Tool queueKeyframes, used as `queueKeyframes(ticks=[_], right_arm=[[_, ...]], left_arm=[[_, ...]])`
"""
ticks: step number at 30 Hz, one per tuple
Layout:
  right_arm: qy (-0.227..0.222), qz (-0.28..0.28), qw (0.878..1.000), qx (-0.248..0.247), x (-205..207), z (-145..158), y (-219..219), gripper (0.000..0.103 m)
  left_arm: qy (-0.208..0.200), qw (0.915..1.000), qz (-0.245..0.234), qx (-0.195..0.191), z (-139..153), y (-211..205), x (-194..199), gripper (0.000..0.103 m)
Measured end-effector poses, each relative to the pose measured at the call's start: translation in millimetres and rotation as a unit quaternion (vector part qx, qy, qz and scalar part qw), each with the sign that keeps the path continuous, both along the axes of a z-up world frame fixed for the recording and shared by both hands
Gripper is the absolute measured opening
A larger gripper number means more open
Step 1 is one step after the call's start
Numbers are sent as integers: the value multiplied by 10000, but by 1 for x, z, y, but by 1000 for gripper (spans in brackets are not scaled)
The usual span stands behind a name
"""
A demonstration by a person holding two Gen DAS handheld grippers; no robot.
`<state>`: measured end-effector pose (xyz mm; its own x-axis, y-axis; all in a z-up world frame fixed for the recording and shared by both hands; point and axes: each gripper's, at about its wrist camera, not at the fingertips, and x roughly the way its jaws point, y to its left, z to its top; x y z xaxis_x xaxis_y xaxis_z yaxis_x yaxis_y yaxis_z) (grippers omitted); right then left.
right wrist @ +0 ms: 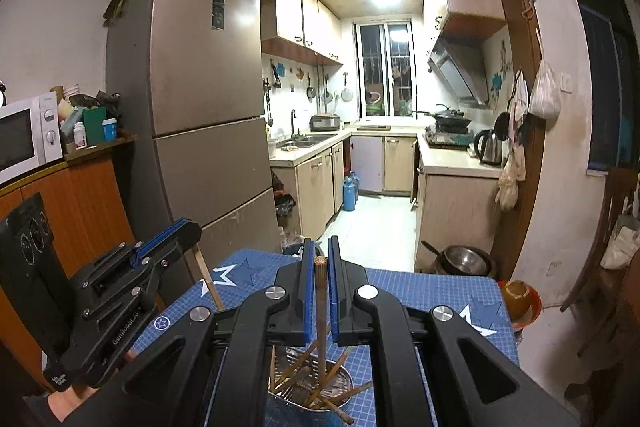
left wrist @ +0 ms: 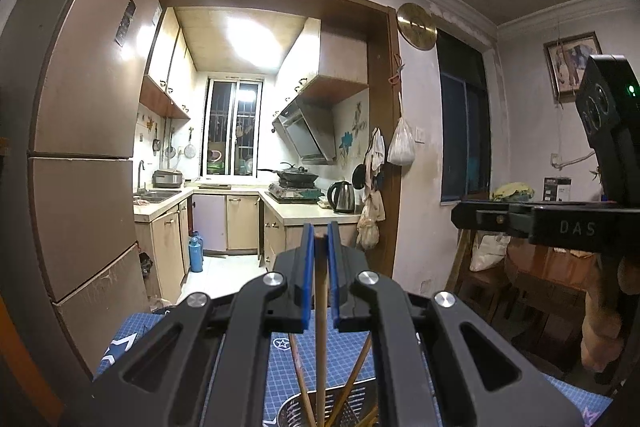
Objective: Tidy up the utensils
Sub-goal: 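Lower both chopsticks into the holder basket and open both tools, then move both open tools back over the remaining chopsticks on the table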
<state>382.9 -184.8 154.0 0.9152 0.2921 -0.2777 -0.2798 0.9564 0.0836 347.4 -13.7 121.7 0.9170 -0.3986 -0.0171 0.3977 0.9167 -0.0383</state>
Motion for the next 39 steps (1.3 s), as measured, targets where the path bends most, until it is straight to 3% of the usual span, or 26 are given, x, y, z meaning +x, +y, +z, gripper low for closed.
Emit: queueKeyframes(ticks=[6,8,9,14,20,25,29,33,37,39], right_arm=[[157,99,9998,-97,5,-12,7,8],[134,91,9998,-117,5,-13,7,8],[119,86,9998,-117,4,-13,6,8],[-78,28,9999,-124,-7,-4,4,11],[-562,-40,9980,-302,-49,16,2,36],[-1069,61,9934,-403,-133,13,-6,47],[-1303,87,9911,-245,-219,-37,-19,47],[-1109,-172,9937,-52,-288,-127,-26,47],[-324,-339,9987,183,-324,-230,-22,44],[59,-412,9991,127,-326,-265,-17,33]], left_arm=[[109,9999,28,34,-8,-2,8,9],[108,9999,91,61,-12,-3,7,29],[107,9999,130,36,-13,-2,7,46],[134,9996,253,-54,-15,4,7,56],[72,9994,330,-45,-7,15,-18,60],[-231,9988,403,130,2,37,-86,78],[-346,9971,497,470,-20,61,-160,87],[-143,9964,481,679,-71,78,-220,87],[529,9951,496,673,-147,81,-256,87],[917,9935,409,532,-176,80,-259,87]])
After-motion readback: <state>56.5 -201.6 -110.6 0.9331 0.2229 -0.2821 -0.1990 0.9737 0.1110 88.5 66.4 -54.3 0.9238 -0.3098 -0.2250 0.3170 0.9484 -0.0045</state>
